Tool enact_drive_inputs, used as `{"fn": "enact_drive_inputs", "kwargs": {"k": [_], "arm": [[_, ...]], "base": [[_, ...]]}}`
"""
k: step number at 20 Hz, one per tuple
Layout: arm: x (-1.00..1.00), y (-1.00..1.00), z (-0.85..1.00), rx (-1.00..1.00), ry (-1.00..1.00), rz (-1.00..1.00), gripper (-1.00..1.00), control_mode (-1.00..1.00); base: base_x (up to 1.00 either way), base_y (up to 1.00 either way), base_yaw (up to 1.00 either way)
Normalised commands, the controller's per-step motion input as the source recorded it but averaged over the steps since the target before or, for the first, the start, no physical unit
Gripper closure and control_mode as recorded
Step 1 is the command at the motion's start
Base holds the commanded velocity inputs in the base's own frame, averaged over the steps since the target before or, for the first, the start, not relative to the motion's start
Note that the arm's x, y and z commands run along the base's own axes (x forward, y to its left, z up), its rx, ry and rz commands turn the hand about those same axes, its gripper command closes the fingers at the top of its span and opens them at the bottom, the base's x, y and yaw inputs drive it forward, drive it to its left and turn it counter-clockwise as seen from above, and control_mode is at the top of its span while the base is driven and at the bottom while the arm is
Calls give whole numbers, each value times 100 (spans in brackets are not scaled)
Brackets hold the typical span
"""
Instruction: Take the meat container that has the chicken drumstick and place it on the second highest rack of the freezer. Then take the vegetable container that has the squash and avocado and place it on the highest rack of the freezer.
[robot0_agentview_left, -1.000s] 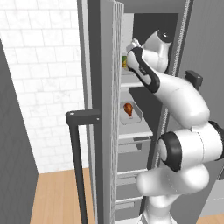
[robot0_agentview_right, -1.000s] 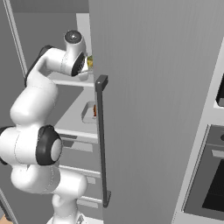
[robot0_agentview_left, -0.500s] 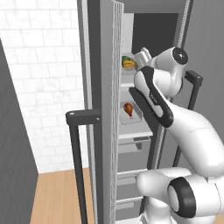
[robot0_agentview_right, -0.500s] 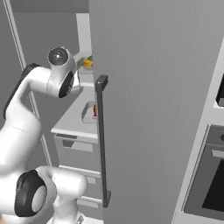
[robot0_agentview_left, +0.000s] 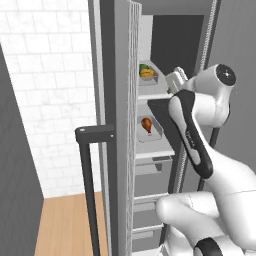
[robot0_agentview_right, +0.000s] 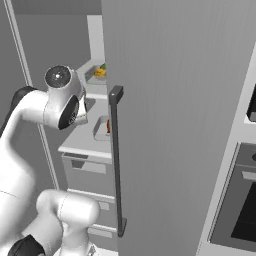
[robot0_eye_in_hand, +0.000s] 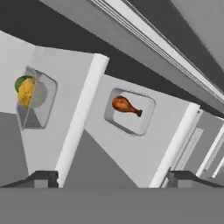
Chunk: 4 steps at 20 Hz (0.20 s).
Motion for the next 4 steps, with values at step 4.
{"fn": "enact_drive_inputs", "kwargs": {"k": [4], "arm": [[-76, -25, -34, -4, 17, 0, -100, -100]], "base": [[0, 0, 0]]}}
